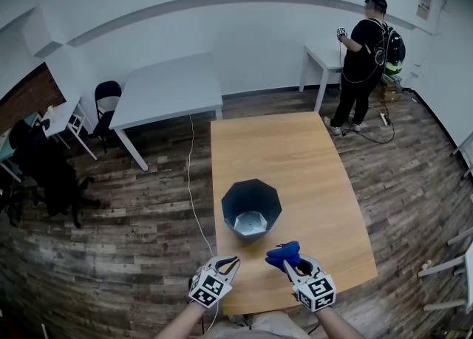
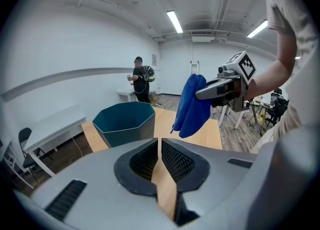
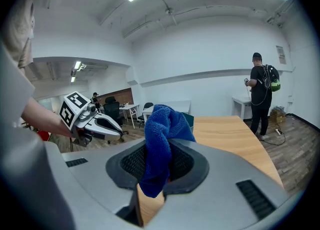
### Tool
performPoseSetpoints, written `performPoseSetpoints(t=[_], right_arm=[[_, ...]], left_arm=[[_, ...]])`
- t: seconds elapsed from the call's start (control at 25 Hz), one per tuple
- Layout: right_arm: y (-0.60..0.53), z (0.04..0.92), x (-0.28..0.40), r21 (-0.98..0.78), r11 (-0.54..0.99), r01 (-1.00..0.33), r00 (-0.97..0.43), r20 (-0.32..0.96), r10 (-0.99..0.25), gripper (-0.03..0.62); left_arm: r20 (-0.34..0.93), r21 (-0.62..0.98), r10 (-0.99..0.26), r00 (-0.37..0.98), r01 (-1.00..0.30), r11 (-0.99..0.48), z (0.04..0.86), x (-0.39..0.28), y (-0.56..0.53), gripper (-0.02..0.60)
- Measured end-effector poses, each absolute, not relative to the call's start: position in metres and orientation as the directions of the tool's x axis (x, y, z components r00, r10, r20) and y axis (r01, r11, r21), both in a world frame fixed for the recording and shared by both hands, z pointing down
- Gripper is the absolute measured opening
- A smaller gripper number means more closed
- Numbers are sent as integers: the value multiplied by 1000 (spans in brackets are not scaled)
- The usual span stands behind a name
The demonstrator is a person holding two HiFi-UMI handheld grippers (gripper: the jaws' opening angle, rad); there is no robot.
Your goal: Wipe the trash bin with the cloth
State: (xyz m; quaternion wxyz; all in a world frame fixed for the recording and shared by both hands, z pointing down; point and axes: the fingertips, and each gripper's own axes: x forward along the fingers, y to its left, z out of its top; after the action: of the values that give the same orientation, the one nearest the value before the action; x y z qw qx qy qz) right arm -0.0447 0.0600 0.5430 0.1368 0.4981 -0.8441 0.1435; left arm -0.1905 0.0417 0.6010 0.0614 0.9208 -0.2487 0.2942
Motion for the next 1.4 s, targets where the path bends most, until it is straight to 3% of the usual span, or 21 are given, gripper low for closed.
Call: performPoseSetpoints(t=[0.12, 0.32, 0.6, 0.8, 1.2, 1.4], right_arm=[[45, 543, -30, -113, 483, -868, -487, 374, -789, 80], [21, 545, -15, -119, 531, -839, -534, 368, -761, 80], [-7, 558, 1, -156, 593, -790, -604, 362, -710, 80], [-27, 574, 9, -181, 632, -754, -648, 360, -671, 80], [-49, 591, 4, -234, 663, -711, -695, 375, -613, 80], [-62, 598, -1, -247, 655, -714, -694, 374, -615, 80]], left_arm=[[599, -60, -427, 677, -494, -868, 601, -174, 25, 31], [666, -161, -430, 609, -446, -881, 606, -151, -6, 126], [775, -306, -425, 467, -311, -900, 632, -126, -36, 169], [789, -378, -471, 395, -293, -878, 640, -115, -54, 167], [847, -366, -423, 321, -225, -903, 662, -101, -66, 167], [853, -378, -409, 324, -156, -912, 664, -101, -71, 133]])
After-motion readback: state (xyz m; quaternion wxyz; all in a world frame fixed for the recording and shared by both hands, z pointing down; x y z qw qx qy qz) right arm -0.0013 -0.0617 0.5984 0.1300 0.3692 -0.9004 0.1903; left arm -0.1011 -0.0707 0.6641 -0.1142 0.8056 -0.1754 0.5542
